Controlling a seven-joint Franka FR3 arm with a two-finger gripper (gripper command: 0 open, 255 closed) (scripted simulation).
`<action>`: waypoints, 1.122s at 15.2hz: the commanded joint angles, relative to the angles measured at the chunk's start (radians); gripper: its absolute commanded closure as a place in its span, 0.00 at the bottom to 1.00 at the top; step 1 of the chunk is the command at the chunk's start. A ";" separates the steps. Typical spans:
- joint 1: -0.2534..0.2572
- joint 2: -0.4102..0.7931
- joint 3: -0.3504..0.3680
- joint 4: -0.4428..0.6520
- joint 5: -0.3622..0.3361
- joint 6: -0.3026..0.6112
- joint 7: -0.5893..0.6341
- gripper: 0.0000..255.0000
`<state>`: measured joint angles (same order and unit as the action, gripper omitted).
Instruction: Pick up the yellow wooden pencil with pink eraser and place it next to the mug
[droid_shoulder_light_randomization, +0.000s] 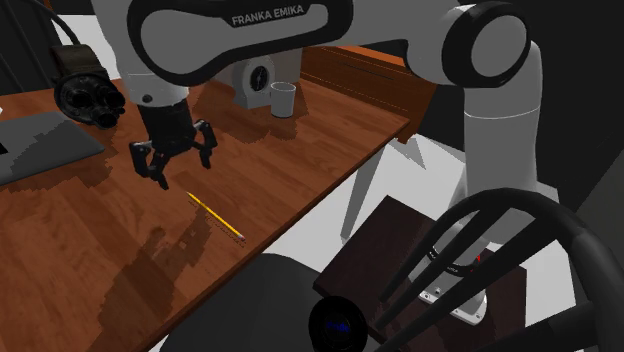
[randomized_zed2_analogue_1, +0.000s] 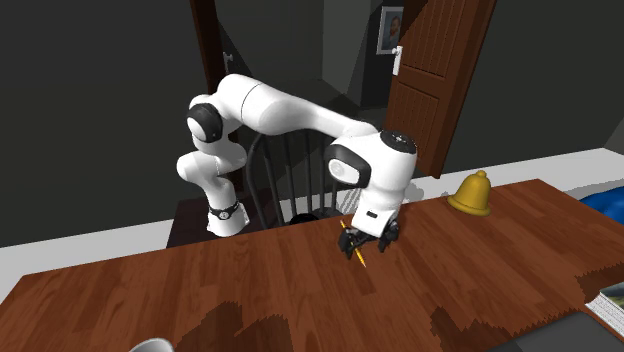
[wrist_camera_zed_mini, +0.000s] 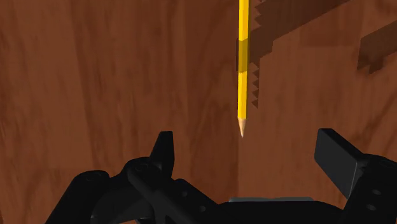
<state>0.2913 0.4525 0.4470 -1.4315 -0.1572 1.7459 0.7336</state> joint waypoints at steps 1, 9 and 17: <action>0.010 0.024 -0.002 0.012 -0.008 0.010 0.009 0.00; 0.004 0.027 -0.005 -0.059 -0.012 0.083 0.013 0.00; 0.004 0.027 -0.005 -0.059 -0.012 0.083 0.013 1.00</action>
<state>0.2968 0.4757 0.4455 -1.4886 -0.1668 1.8319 0.7460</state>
